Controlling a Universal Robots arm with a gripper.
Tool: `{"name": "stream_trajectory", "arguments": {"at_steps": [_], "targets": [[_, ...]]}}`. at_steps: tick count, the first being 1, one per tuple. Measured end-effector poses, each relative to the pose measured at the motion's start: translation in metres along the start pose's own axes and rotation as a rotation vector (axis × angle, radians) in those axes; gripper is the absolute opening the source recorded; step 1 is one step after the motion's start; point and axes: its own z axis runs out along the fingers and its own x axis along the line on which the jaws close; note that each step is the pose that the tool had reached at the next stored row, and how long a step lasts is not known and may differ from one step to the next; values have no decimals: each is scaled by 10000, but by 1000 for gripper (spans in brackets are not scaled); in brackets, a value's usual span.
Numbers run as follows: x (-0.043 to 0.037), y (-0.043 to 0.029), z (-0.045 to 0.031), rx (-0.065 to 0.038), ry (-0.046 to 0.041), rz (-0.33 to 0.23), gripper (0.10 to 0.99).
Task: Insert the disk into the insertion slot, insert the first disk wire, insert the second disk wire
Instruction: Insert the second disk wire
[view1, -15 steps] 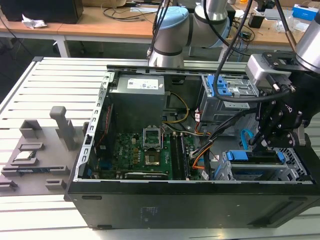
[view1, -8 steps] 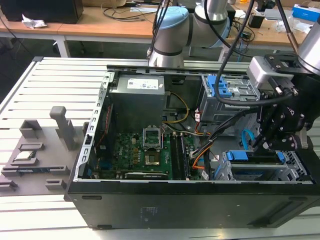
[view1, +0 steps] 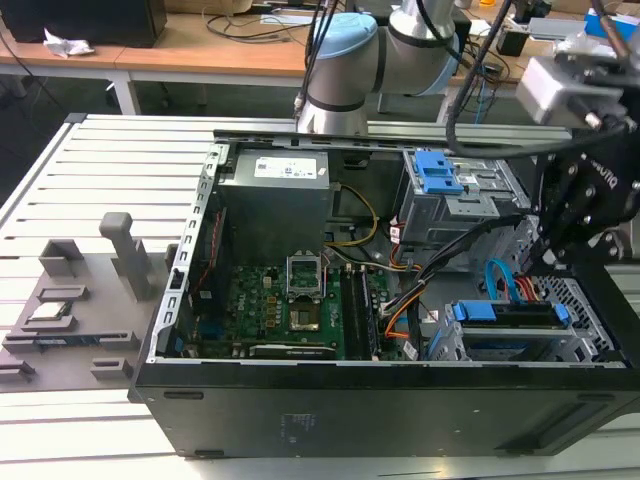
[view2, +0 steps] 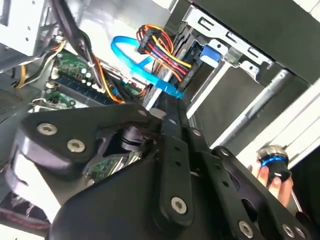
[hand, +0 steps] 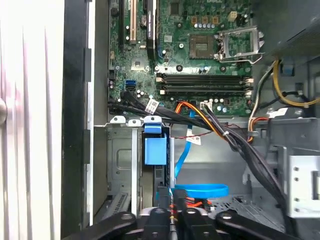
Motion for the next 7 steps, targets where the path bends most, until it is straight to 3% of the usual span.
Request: {"name": "stream_trajectory", "arguments": {"at_steps": [1,2,7], "targets": [[-4,4,-91,0,4,-1,106],[-4,5,-111,0,-1,-1,106],[-4,5,-112,0,0,-1,106]]}}
